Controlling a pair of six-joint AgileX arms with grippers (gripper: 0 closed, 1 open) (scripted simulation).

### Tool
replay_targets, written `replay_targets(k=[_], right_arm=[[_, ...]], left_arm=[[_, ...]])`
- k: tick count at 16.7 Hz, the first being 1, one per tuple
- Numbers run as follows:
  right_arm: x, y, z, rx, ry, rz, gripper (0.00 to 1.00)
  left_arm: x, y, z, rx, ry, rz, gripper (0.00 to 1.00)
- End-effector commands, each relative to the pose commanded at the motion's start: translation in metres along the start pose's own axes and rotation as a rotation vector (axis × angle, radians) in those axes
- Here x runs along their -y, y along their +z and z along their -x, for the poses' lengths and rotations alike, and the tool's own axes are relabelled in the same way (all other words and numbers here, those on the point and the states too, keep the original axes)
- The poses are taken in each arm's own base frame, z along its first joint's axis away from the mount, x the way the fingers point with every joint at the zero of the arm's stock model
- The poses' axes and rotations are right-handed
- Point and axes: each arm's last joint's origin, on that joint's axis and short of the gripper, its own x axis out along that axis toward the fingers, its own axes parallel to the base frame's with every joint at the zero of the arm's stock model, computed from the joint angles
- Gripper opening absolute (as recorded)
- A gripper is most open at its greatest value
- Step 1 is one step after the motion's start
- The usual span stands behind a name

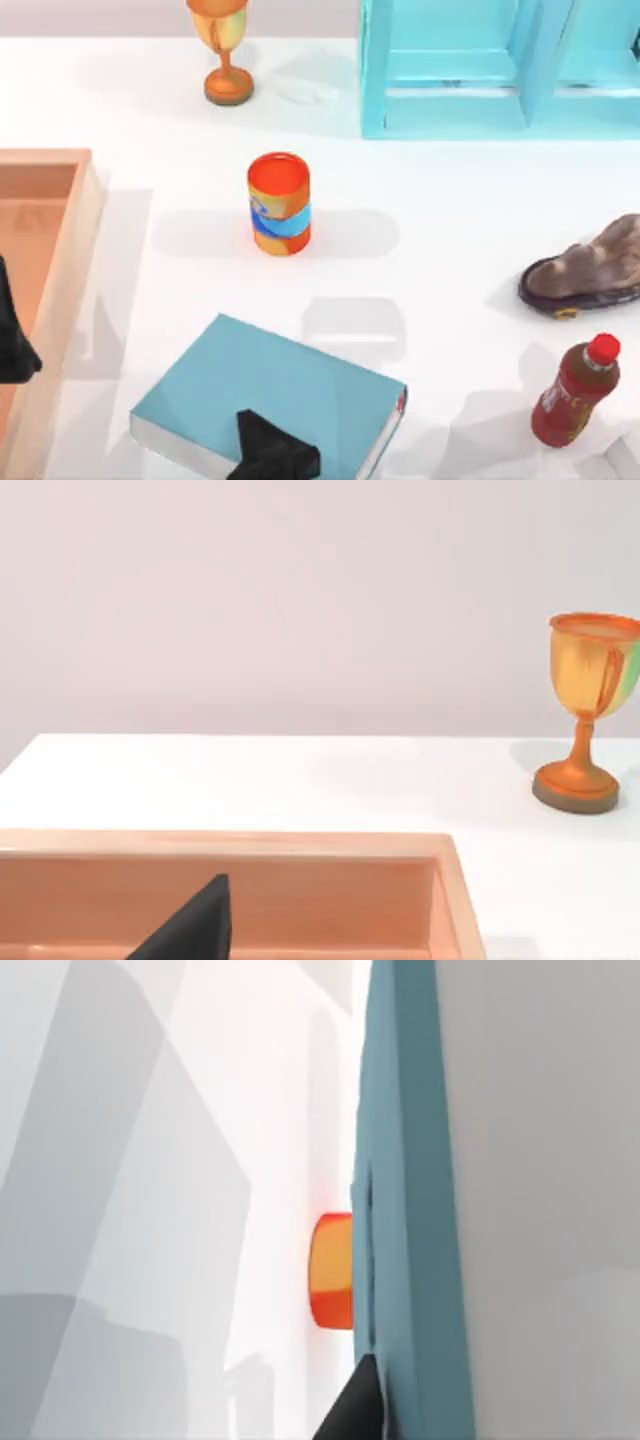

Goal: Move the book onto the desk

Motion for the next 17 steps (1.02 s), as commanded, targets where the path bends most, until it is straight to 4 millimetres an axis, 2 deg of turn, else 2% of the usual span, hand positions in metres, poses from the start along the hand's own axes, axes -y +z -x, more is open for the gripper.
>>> replay_targets(k=[12, 17], right_arm=[[0.0, 0.0, 0.0, 0.0, 0.0, 0.0, 0.98], [0.0, 0.0, 0.0, 0.0, 0.0, 0.0, 1.0]], left_arm=[[0.0, 0.0, 0.0, 0.0, 0.0, 0.0, 1.0], [0.0, 0.0, 0.0, 0.0, 0.0, 0.0, 1.0]])
